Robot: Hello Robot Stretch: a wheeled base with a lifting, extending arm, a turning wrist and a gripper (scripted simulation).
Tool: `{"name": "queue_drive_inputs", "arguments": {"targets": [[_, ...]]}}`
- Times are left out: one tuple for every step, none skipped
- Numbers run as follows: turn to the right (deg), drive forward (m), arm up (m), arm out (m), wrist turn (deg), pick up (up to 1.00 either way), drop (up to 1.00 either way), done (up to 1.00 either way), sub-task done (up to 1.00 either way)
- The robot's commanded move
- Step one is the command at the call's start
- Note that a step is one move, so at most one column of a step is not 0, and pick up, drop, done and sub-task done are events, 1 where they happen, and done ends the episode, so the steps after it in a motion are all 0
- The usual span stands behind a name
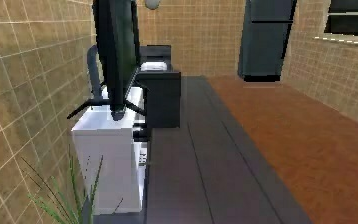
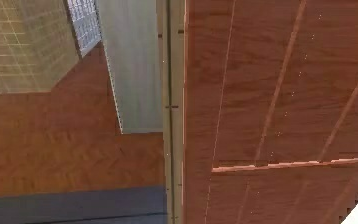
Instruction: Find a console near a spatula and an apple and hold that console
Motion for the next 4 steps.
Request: {"name": "queue_drive_inputs", "arguments": {"targets": [[45.0, 0.00, 0.00, 0.00, 0.0, 0.00, 0.00, 0.00, 0.00], [6.0, 0.00, 0.00, 0.00, 0.0, 0.00, 0.00, 0.00, 0.00], [0.0, 0.55, 0.00, 0.00, 0.0, 0.00, 0.00, 0.00, 0.00], [6.0, 0.00, 0.00, 0.00, 0.0, 0.00, 0.00, 0.00, 0.00]]}}
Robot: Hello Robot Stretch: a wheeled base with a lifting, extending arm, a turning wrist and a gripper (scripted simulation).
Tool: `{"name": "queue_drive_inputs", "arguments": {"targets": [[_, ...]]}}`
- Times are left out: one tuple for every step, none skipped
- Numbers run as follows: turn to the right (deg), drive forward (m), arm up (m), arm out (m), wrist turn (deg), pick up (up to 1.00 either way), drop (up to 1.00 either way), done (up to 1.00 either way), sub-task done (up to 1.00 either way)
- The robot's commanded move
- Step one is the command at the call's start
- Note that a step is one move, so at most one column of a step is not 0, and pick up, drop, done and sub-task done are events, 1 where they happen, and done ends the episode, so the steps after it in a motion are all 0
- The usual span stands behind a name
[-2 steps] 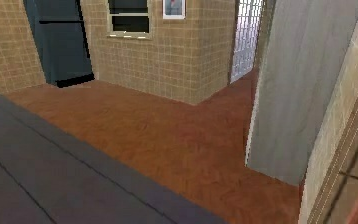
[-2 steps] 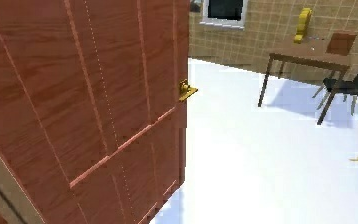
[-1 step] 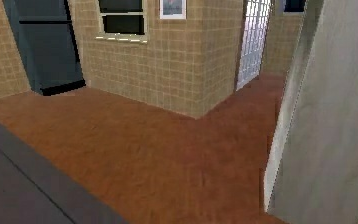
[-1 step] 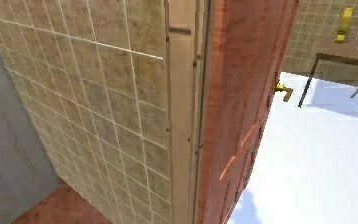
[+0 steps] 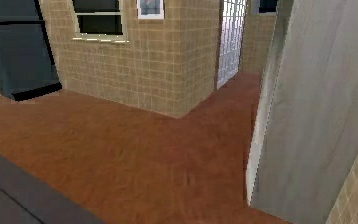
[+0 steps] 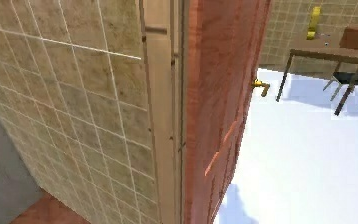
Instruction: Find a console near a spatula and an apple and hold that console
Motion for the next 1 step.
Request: {"name": "queue_drive_inputs", "arguments": {"targets": [[0.0, 1.00, 0.00, 0.00, 0.0, 0.00, 0.00, 0.00, 0.00]]}}
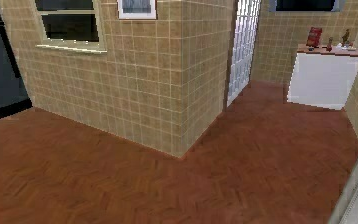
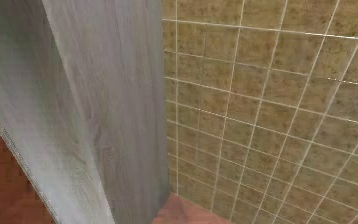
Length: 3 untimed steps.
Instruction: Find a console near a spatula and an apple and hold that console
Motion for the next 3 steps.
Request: {"name": "queue_drive_inputs", "arguments": {"targets": [[3.0, 0.00, 0.00, 0.00, 0.0, 0.00, 0.00, 0.00, 0.00], [-15.0, 0.00, 0.00, 0.00, 0.0, 0.00, 0.00, 0.00, 0.00], [0.0, 0.40, 0.00, 0.00, 0.0, 0.00, 0.00, 0.00, 0.00]]}}
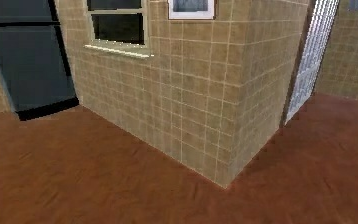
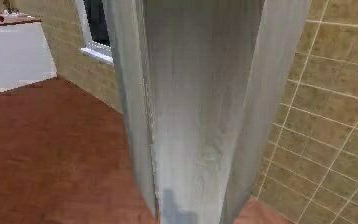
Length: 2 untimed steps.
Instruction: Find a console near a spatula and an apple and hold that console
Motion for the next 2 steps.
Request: {"name": "queue_drive_inputs", "arguments": {"targets": [[27.0, 0.00, 0.00, 0.00, 0.0, 0.00, 0.00, 0.00, 0.00], [0.0, 0.15, 0.00, 0.00, 0.0, 0.00, 0.00, 0.00, 0.00]]}}
